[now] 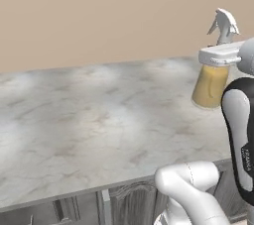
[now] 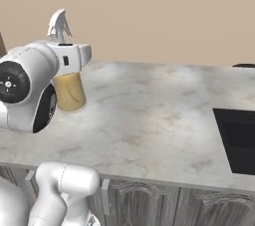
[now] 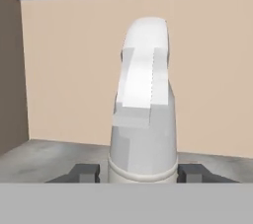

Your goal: Move the cutting board and knife to the sink. Then move spray from the cabinet to the counter.

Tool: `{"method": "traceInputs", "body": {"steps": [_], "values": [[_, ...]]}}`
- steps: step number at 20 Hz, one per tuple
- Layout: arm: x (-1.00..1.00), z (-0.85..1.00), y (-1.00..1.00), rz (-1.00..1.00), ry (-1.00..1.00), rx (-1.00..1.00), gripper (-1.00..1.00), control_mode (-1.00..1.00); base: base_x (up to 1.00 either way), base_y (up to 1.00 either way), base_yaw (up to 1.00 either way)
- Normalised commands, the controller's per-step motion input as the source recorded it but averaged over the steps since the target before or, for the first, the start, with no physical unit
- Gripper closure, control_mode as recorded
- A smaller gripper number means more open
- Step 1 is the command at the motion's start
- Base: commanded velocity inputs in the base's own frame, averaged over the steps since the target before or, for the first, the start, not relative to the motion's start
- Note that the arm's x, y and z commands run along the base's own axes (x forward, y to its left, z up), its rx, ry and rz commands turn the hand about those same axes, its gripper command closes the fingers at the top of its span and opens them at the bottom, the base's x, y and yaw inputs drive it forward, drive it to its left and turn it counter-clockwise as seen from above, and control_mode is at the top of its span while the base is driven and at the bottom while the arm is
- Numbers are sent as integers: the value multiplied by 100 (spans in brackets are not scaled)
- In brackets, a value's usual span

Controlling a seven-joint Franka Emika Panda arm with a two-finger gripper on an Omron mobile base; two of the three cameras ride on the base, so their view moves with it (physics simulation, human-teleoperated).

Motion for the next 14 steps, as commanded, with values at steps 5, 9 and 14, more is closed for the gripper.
{"method": "traceInputs", "body": {"steps": [5, 9, 14], "values": [[18, -33, -16, 37, 6, 0, 100, -100, 0, 0, 0], [11, -44, 0, 40, 2, 0, 100, -100, 0, 0, 0], [12, -46, 8, 32, 0, 0, 100, -100, 0, 0, 0]]}}
